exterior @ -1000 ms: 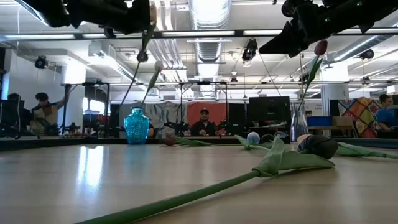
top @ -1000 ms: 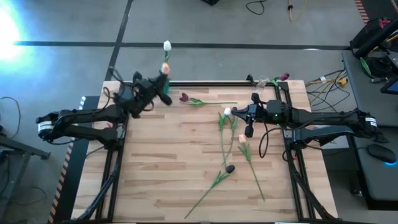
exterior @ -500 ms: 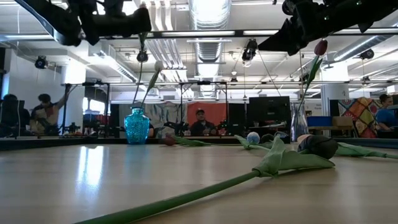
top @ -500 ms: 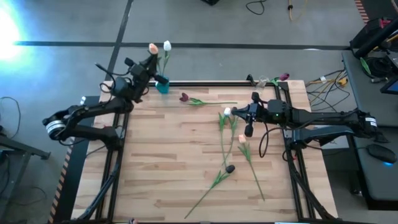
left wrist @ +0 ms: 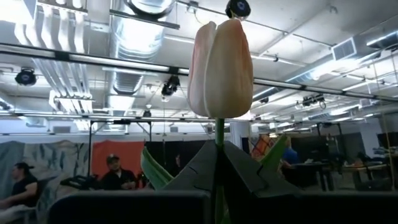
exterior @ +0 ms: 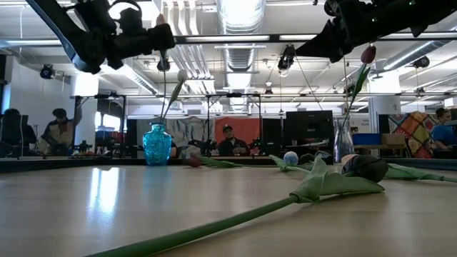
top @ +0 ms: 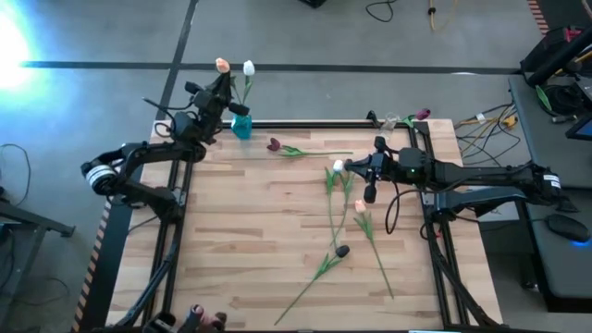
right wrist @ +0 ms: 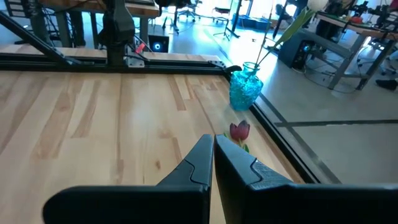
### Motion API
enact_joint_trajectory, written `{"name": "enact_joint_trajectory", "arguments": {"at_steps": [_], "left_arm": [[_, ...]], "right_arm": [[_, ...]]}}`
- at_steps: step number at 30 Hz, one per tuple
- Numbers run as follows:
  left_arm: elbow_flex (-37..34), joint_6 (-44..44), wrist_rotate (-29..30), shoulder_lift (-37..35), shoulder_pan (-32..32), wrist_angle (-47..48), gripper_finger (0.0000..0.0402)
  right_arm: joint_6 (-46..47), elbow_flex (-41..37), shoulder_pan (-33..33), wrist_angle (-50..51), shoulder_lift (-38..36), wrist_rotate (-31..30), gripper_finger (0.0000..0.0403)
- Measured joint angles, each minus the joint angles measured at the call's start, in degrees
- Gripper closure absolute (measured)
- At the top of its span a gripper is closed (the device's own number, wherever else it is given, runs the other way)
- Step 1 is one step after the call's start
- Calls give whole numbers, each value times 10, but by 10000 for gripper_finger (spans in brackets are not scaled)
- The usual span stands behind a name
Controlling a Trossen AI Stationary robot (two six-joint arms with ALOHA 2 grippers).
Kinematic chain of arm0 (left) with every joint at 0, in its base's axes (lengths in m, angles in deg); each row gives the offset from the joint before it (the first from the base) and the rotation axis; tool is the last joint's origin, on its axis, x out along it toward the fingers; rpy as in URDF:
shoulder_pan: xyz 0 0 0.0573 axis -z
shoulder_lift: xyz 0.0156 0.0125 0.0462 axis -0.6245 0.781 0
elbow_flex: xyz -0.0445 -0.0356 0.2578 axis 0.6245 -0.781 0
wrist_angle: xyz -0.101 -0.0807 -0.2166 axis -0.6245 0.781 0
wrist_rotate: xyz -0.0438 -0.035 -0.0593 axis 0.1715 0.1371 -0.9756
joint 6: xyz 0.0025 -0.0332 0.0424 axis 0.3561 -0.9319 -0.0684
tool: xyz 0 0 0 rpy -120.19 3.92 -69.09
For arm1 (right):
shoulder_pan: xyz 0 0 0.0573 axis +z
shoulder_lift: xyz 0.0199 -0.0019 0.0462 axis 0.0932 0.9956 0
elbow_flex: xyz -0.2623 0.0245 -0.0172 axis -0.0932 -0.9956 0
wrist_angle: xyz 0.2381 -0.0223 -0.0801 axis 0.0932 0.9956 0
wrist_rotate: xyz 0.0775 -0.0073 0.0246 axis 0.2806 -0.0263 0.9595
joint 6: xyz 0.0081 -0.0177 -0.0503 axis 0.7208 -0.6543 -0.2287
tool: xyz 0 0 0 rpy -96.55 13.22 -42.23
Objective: Sort flowers into vase by color
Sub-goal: Put the left orange flower into the blue vase
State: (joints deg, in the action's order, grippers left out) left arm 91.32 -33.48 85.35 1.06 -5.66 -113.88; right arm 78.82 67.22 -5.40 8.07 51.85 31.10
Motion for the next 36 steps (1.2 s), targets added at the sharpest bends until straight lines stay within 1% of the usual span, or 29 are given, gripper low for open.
{"name": "enact_joint_trajectory", "arguments": {"at_steps": [5, 11, 18, 22, 26, 31, 36], "left_arm": [[-25, -4, 0, 5, -14, -4, 402], [-63, -27, 0, 1, -47, -8, 401], [-85, -69, 0, 1, -87, 22, 399], [-80, -60, -14, 1, -89, 68, 376], [-59, -58, -40, 1, -89, 148, 347], [-33, -44, -42, 1, -88, 240, 308], [-31, -43, -56, -2, -88, 282, 268]], "right_arm": [[0, 0, 0, -2, 0, 0, 393], [0, 0, 0, -10, 0, 0, 393], [-2, 0, 0, -38, 0, 0, 393], [-2, 0, 0, -45, 0, 0, 393], [-2, 0, 0, -46, 0, 0, 393], [0, 0, 0, -46, 0, 0, 393], [1, 0, 0, -46, 0, -11, 389]]}}
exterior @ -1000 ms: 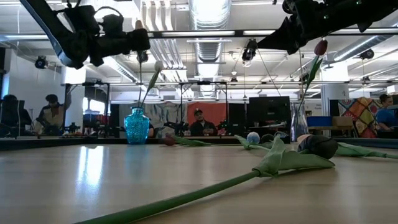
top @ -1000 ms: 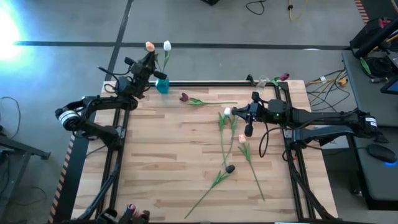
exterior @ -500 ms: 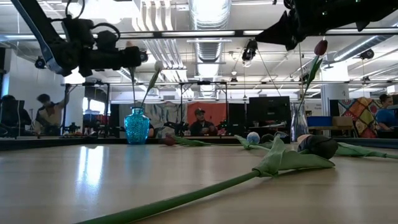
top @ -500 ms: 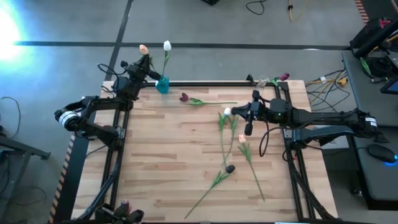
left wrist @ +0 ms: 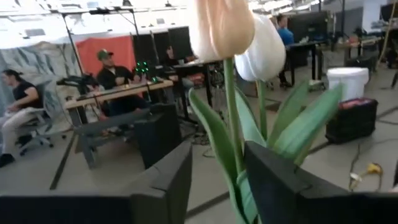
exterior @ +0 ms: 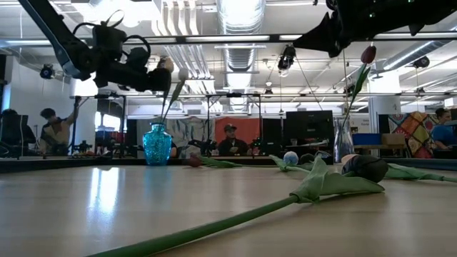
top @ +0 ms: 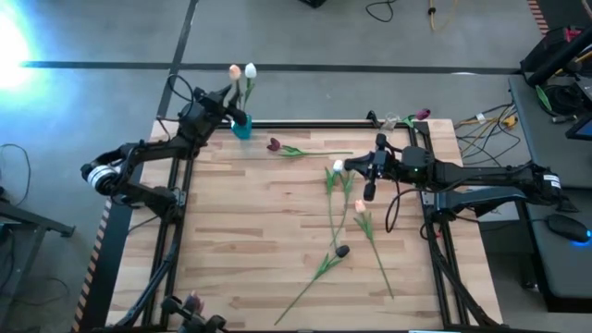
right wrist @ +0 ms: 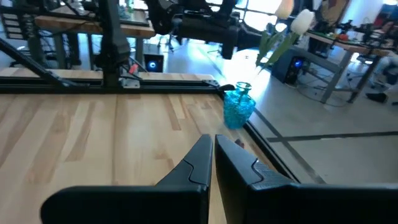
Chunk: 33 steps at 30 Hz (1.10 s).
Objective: Sort flowers into vase by color
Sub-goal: Put the left orange flower into the blue vase, then put the top black flower into the transparent vase
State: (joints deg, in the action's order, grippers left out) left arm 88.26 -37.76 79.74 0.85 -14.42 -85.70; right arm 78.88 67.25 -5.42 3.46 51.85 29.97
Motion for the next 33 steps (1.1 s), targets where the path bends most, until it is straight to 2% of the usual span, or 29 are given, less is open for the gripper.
{"name": "enact_joint_trajectory", "arguments": {"at_steps": [4, 10, 18, 24, 29, 33], "left_arm": [[-2, -2, -6, -16, 2, 40, 242], [-2, -2, -29, -68, 13, 121, 221], [-46, -3, -30, -145, 73, 128, 219], [-111, -19, -29, -194, 126, 90, 219], [-167, -20, -29, -243, 166, 67, 219], [-213, -30, -29, -282, 194, 58, 219]], "right_arm": [[0, 0, 0, 1, 0, -13, 371], [10, 5, 0, 8, 0, -19, 321], [30, 73, 12, 130, 13, -24, 268], [46, 169, 66, 279, 69, -121, 271], [142, 249, 105, 418, 125, -123, 291], [242, 284, 136, 512, 164, -123, 311]]}}
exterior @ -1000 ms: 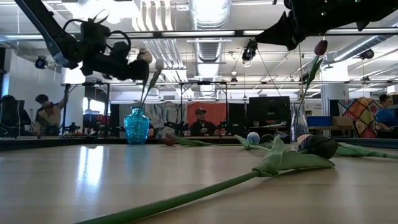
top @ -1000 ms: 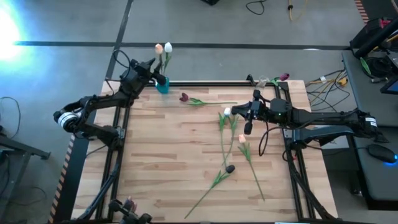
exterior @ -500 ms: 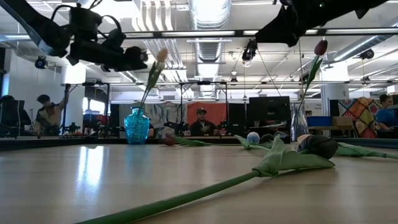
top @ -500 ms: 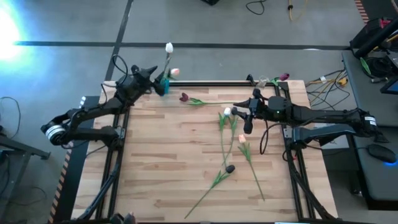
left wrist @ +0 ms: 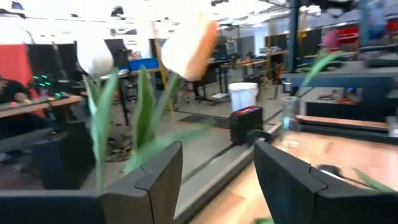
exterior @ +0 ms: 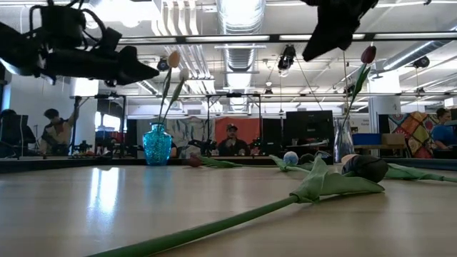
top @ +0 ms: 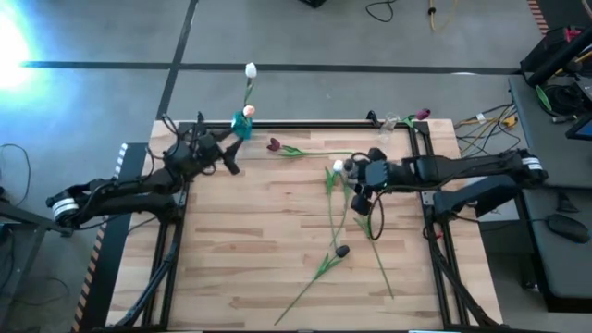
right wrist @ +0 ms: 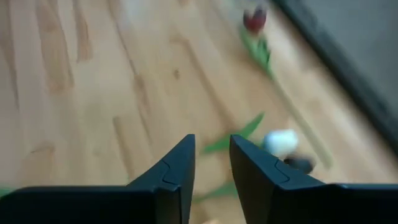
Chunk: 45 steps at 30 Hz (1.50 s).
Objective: Sort flowers into vase by color
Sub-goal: Put the top black flower into the transparent vase
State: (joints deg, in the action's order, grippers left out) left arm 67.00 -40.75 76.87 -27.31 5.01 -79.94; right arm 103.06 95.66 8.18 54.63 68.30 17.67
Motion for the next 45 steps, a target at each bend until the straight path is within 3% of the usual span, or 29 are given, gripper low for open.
{"name": "enact_joint_trajectory", "arguments": {"at_steps": [7, 11, 19, 23, 29, 35, 39, 45], "left_arm": [[-58, -48, 0, -41, 33, -7, 224], [-70, -77, -8, -45, 42, -8, 232], [-78, -84, -28, -36, 45, -11, 240], [-78, -95, -28, -35, 45, -12, 240], [-78, -91, -28, -34, 45, -9, 240], [-85, -93, -28, -34, 45, -6, 240], [-89, -95, -27, -34, 45, -6, 240], [-89, -97, -27, -34, 45, -2, 240]], "right_arm": [[208, -42, 41, 27, 52, 0, 338], [297, -82, 56, 13, 93, -33, 336], [478, -109, 36, -37, 190, -148, 278], [551, -106, 4, -44, 232, -158, 245], [552, -106, -36, -105, 290, -119, 232], [549, -106, -55, -128, 323, -115, 254], [540, -106, -56, -141, 326, -110, 293], [501, -106, -56, -142, 307, -104, 382]]}}
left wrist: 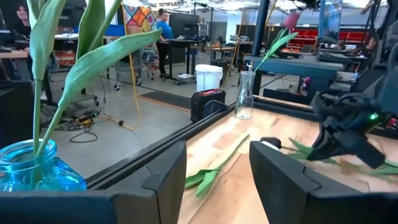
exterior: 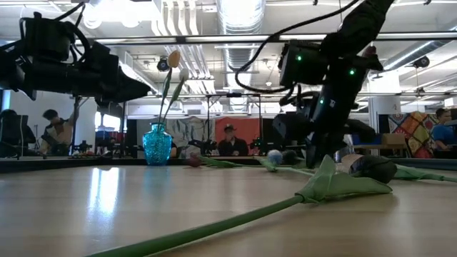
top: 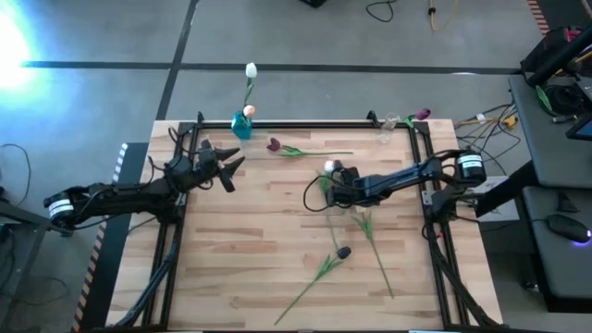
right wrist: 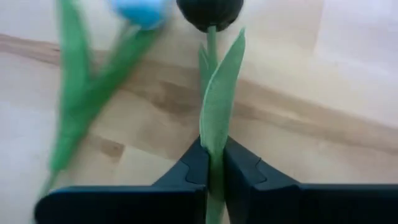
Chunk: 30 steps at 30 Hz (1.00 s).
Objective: Sort flowers into vase by color
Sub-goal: Put the top black flower into the transparent vase
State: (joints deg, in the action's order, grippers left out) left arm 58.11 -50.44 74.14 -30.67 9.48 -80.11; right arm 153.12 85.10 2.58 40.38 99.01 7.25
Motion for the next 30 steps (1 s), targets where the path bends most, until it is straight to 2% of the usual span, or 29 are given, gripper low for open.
{"name": "enact_joint_trajectory", "arguments": {"at_steps": [5, 10, 14, 17, 20, 26, 30], "left_arm": [[0, -10, 0, 0, 0, -1, 240], [0, -11, 1, 0, 0, -1, 240], [0, -11, 1, 1, 0, -1, 240], [0, -10, 1, 1, 0, -1, 240], [0, -10, 1, 1, 0, -1, 240], [0, -9, 1, 1, 0, -1, 240], [0, -8, 1, 1, 0, -1, 240]], "right_arm": [[-51, 2, 1, 1, -55, -43, 387], [-148, 4, 1, -1, -148, -121, 389], [-288, 4, 1, -26, -233, -222, 389], [-428, 3, -6, -83, -289, -265, 389], [-581, 2, -25, -173, -333, -252, 390], [-835, 1, -87, -339, -383, -121, 390], [-964, 1, -132, -432, -393, -79, 390]]}}
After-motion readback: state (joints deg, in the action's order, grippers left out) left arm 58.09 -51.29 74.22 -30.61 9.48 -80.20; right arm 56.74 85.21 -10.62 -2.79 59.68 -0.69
